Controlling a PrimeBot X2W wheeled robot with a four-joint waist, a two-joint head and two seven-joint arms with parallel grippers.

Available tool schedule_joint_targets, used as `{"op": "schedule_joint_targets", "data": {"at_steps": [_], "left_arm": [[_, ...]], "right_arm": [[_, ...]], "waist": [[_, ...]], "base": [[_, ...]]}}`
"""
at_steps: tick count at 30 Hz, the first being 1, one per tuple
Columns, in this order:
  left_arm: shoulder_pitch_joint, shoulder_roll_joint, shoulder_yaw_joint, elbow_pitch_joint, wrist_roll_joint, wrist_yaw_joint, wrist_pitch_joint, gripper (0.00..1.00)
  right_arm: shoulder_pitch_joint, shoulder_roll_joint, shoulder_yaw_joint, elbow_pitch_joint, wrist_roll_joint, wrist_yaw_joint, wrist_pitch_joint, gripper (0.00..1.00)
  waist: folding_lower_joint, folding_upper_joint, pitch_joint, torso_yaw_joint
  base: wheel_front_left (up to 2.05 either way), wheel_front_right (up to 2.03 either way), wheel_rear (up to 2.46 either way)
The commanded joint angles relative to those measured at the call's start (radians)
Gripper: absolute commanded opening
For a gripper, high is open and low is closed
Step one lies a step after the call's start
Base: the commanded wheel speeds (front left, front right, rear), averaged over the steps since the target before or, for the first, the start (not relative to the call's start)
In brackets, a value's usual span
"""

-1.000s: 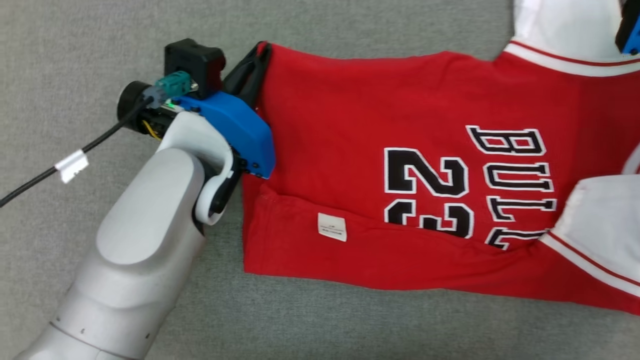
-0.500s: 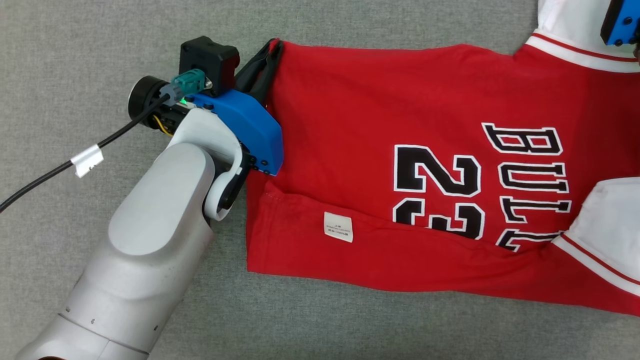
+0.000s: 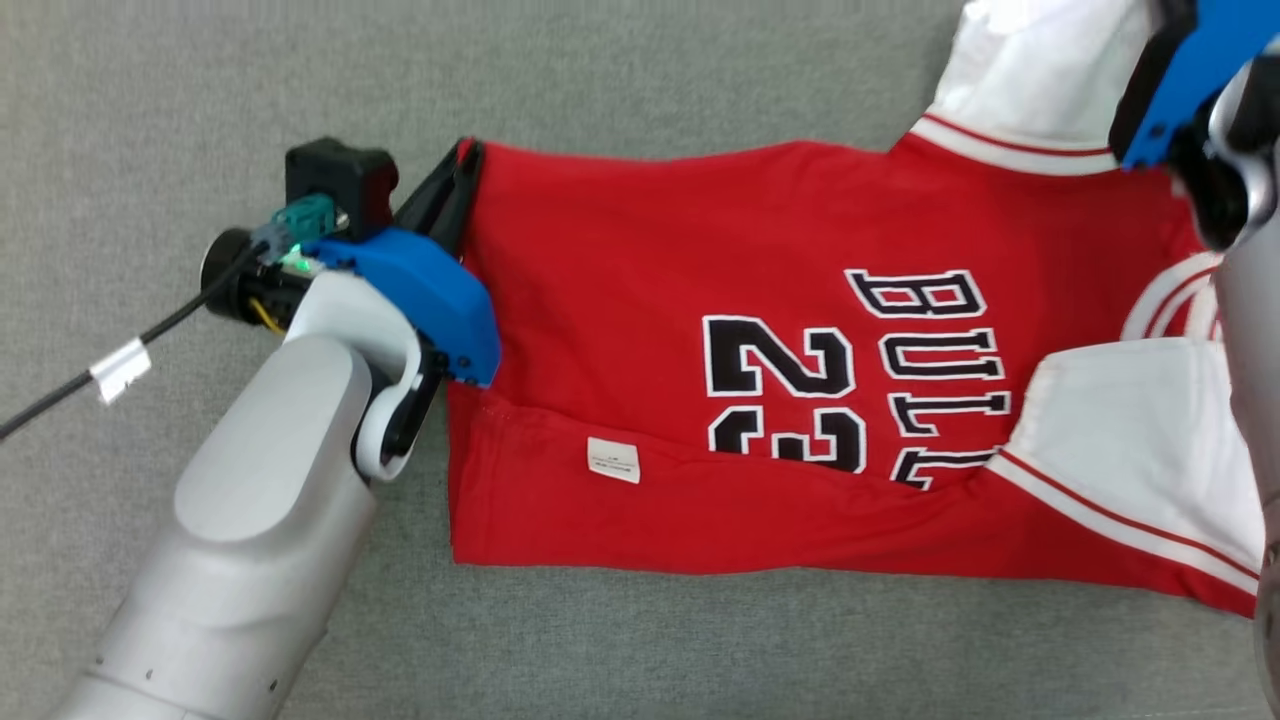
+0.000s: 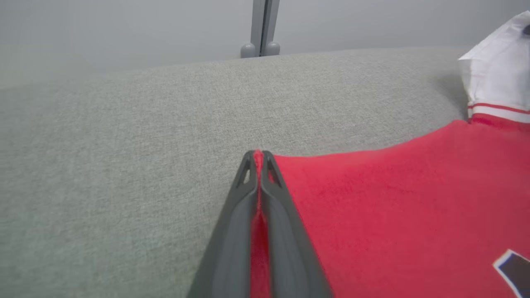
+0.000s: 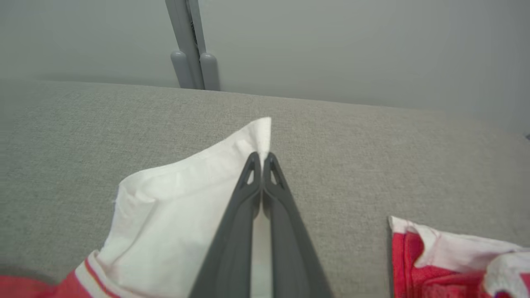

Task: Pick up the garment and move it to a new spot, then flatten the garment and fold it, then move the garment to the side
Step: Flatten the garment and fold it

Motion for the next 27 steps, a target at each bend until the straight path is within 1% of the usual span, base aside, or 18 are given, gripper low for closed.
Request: {"op": "schedule_joint_targets", "data": {"at_steps": [1,5,10,13,16,17,22,27], "left_arm": [[0.021,0.01,0.004,0.003,-0.006,0.001,-0.007,0.0],[0.083,0.024,0.006,-0.008,-0.021,0.005,-0.026,0.0],[0.172,0.039,0.018,-0.052,-0.044,0.019,-0.053,0.0],[0.235,0.046,0.028,-0.092,-0.06,0.033,-0.072,0.0],[0.306,0.051,0.041,-0.136,-0.077,0.057,-0.099,0.0],[0.332,0.048,0.046,-0.151,-0.085,0.065,-0.109,0.0],[0.458,0.037,0.082,-0.228,-0.132,0.113,-0.151,0.0],[0.544,0.032,0.095,-0.253,-0.151,0.149,-0.166,0.0]], "right_arm": [[0.037,-0.011,0.017,-0.01,0.031,0.0,-0.013,0.0],[0.154,-0.051,0.094,-0.082,0.159,0.0,-0.052,0.0],[0.35,-0.1,0.151,-0.237,0.315,0.0,-0.069,0.0],[0.475,-0.13,0.157,-0.353,0.383,0.0,-0.072,0.0],[0.601,-0.144,0.136,-0.46,0.41,0.0,-0.082,0.0],[0.644,-0.143,0.125,-0.492,0.414,0.0,-0.082,0.0],[0.814,-0.098,0.054,-0.625,0.428,0.0,-0.057,0.0],[0.905,-0.036,0.002,-0.677,0.419,0.0,-0.041,0.0]], "waist": [[0.0,0.0,-0.053,-0.043],[0.0,0.0,-0.125,-0.069],[0.0,0.0,-0.203,-0.09],[0.0,0.0,-0.239,-0.099],[0.0,0.0,-0.265,-0.106],[0.0,0.0,-0.272,-0.109],[0.0,0.0,-0.286,-0.118],[0.0,0.0,-0.284,-0.122]], "base": [[0.0,0.0,0.0],[0.0,0.0,0.0],[0.0,0.0,0.0],[0.0,0.0,0.0],[0.0,0.0,0.0],[0.0,0.0,0.0],[0.0,0.0,0.0],[0.0,0.0,0.0]]}}
